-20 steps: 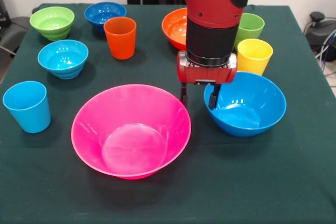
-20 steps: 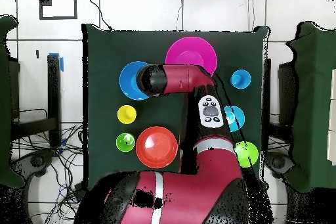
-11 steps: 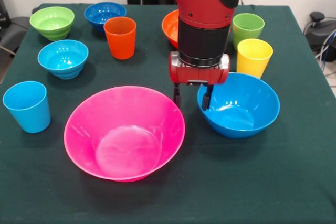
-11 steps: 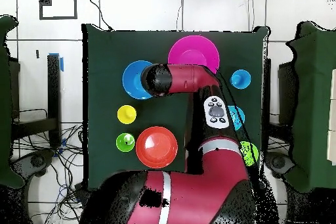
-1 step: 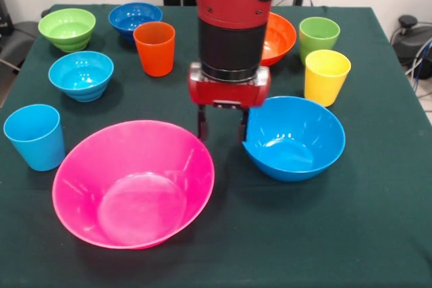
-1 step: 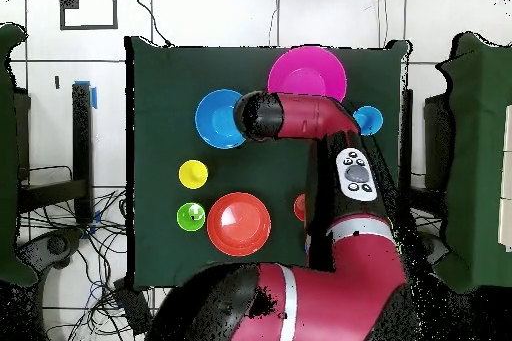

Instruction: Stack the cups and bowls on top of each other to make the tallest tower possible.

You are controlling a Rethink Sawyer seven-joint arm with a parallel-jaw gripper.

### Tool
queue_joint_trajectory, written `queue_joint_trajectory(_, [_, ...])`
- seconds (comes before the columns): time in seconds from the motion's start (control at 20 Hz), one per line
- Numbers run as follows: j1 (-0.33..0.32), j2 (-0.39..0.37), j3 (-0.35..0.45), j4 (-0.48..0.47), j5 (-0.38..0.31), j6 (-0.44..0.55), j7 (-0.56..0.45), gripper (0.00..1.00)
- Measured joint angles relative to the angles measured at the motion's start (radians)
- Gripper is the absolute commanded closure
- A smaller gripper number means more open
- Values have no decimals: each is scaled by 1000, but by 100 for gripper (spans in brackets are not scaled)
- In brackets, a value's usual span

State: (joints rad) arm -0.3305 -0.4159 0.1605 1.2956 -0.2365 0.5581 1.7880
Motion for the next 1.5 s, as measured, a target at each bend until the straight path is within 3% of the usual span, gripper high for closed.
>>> queue_joint_trajectory(0.6, [-42, -65, 8, 0, 0, 0, 0, 0])
queue_joint_trajectory(1.05, [29, -115, -12, 1, -45, 0, 0, 0])
queue_joint_trajectory(1.5, [16, -124, 6, 24, -31, 0, 0, 0])
